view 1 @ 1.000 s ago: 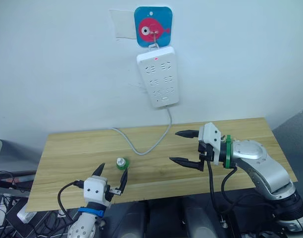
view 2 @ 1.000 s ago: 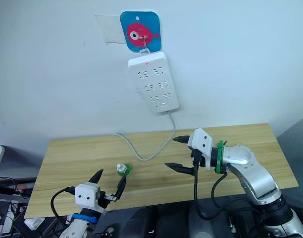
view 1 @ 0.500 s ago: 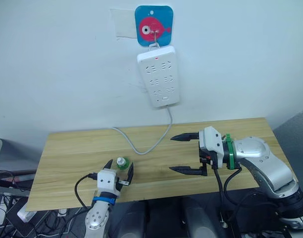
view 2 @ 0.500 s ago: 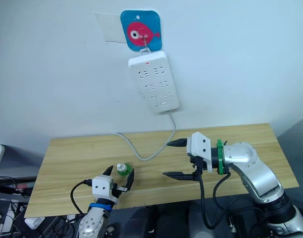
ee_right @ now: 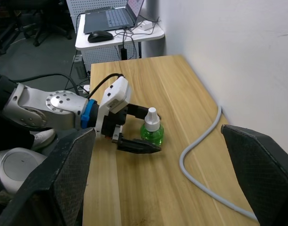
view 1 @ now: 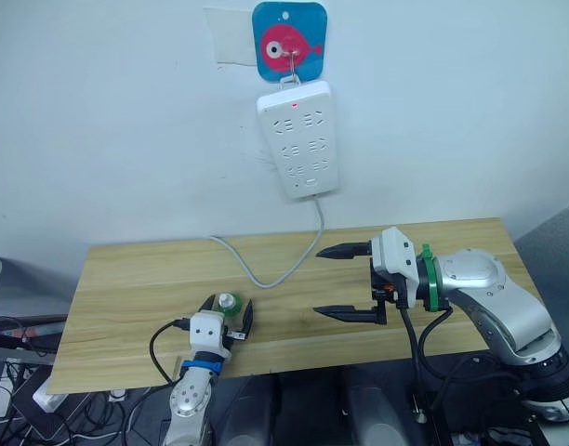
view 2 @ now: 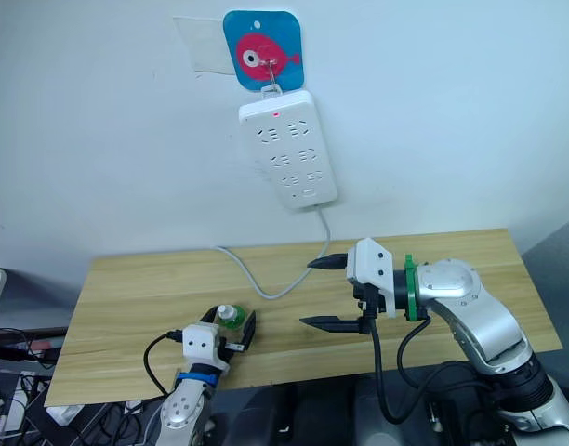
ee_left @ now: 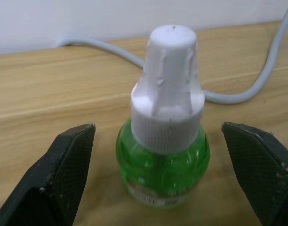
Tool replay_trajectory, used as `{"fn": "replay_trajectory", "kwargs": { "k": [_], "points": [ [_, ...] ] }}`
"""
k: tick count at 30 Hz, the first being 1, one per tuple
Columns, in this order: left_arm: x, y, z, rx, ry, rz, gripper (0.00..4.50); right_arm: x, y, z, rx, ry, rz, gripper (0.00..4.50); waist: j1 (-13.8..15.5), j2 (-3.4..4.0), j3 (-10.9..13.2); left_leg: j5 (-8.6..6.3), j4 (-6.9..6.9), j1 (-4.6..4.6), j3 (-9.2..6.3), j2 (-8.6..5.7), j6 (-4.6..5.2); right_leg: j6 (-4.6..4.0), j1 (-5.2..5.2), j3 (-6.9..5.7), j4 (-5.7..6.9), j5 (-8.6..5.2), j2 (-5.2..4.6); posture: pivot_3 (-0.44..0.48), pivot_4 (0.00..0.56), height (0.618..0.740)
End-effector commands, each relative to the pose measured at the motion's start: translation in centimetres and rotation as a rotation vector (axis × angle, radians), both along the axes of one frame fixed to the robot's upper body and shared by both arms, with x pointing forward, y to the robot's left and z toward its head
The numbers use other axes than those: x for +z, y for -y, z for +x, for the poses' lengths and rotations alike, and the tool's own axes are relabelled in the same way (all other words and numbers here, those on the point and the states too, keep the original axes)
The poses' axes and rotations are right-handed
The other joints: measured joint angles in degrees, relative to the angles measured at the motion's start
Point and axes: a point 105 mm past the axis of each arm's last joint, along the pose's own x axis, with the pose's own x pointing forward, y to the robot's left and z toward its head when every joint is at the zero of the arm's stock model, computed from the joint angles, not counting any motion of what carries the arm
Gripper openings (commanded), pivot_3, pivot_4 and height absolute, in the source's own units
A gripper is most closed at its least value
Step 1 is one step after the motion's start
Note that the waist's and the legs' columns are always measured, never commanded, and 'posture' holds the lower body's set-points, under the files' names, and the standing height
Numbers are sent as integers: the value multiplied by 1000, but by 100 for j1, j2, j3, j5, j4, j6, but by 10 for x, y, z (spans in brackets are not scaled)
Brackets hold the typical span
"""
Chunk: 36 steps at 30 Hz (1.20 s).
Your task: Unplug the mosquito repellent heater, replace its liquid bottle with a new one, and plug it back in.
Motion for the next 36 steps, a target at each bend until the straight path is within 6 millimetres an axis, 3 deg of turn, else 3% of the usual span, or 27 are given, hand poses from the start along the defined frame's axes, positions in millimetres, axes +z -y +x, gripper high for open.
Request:
{"fn": "replay_trajectory", "kwargs": {
  "k": [1,8,9,13,16,22,26,31,36],
  "points": [
    [1,-1,-2,3,19,2,4313,13,-2,-4,19,44,20,4490,-4,0,1,0,0,0,1,0,0,0,-1,0,0,0,0,-112,339,740],
    [-5,-5,-5,34,-6,-15,2299,17,-4,-1,8,45,32,4500,-9,1,4,0,0,-11,0,0,0,0,-12,0,1,0,0,-116,332,740],
    [-6,-6,-5,43,-7,-19,2227,17,-4,-1,7,46,32,4500,-9,1,4,0,0,-11,0,0,0,0,-12,0,1,0,0,-116,332,740],
    [-1,-6,-1,19,5,3,2227,14,-4,1,-8,52,27,4500,-8,1,4,0,0,-11,0,0,0,1,-12,-1,1,0,0,-100,318,740],
    [19,9,8,-91,40,27,2227,9,-4,1,-40,47,31,4500,-4,1,4,0,0,-13,-2,0,-1,1,-12,-3,2,1,0,-86,307,740],
    [91,55,17,-507,98,94,2227,-2,-15,4,-140,12,88,4500,8,3,3,3,2,-27,-10,-4,-5,-1,-20,-8,5,5,1,-76,290,740],
    [122,79,15,-768,65,122,2227,-2,-28,14,-240,-8,161,4500,-4,8,-1,7,1,-28,-12,-3,-13,-4,-27,-8,12,7,4,-93,278,740],
    [141,96,20,-940,51,171,2227,0,-40,21,-319,1,199,4500,-17,10,-3,9,1,-26,-8,-4,-16,-2,-29,-21,13,10,9,-135,264,740],
    [147,104,27,-1010,55,210,2227,-1,-43,27,-382,2,210,4500,-30,10,-3,10,1,-26,-7,-4,-18,-2,-31,-24,13,15,11,-159,265,740]
  ]
}}
